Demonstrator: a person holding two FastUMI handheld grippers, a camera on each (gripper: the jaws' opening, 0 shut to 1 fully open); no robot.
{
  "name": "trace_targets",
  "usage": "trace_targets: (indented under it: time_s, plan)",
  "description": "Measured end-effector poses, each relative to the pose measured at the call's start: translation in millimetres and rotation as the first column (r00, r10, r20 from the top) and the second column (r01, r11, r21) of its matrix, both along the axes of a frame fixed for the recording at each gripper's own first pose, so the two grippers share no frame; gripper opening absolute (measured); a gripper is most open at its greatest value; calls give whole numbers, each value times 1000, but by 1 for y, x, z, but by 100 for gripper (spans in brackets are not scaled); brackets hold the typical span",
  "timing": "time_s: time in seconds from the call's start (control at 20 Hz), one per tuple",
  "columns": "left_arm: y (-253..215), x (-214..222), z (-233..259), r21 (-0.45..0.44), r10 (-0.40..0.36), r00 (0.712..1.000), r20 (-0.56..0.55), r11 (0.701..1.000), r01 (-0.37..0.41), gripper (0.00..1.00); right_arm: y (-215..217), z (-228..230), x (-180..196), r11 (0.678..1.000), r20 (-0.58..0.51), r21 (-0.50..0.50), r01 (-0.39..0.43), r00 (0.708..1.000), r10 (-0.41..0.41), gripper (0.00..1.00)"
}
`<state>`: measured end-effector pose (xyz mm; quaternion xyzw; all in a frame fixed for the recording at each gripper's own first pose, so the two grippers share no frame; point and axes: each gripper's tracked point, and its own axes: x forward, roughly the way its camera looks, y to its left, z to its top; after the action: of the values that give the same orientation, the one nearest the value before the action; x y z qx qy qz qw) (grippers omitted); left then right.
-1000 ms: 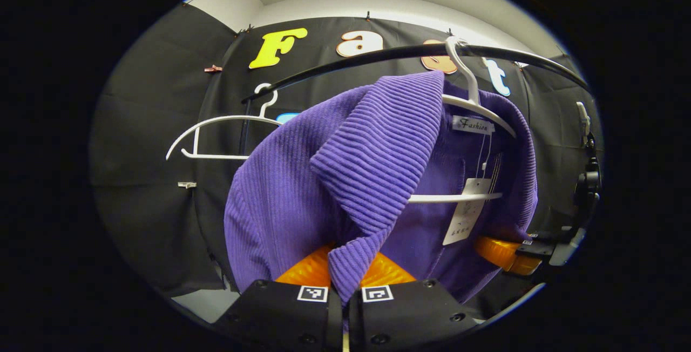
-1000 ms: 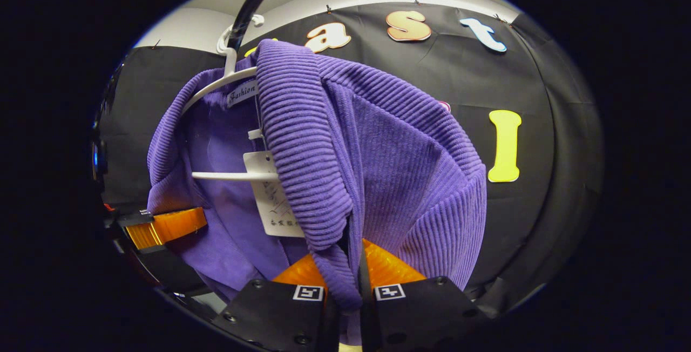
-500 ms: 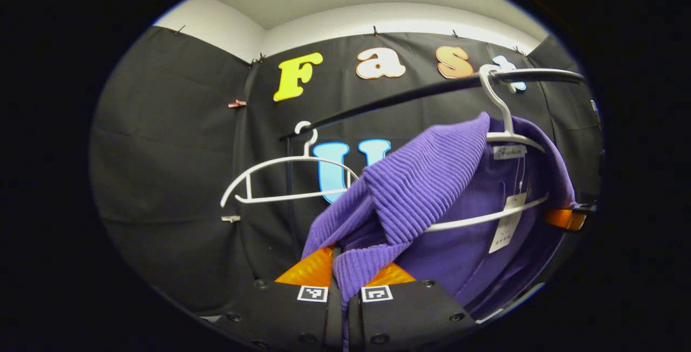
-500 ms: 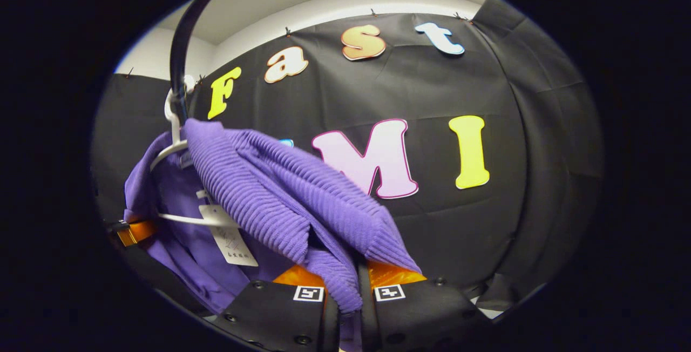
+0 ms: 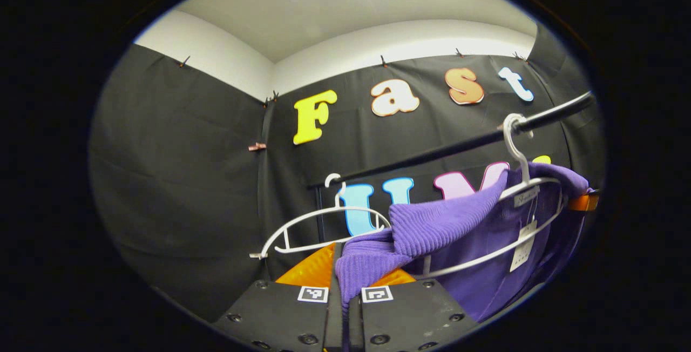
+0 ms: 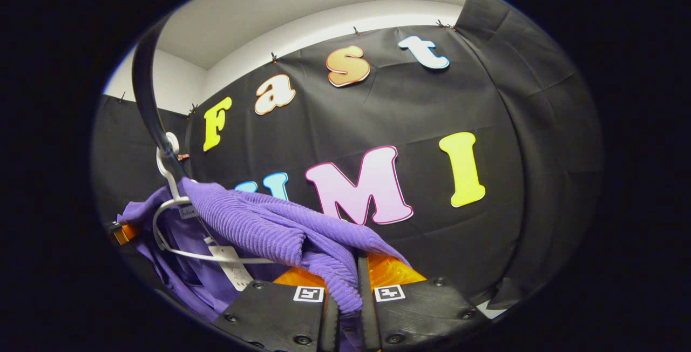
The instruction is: Grasp the clothes on the hanger with both hands and then place them into the laundry hamper below.
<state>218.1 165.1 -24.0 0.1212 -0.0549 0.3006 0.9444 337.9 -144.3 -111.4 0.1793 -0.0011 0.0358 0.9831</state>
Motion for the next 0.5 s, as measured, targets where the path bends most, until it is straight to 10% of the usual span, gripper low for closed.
trace_targets:
  time_s: [0.5]
  plan:
    - [37, 52, 0, 45, -104, 988, -115, 993, 110, 8, -10, 54, 37, 1000, 134, 24, 13, 991, -16, 19]
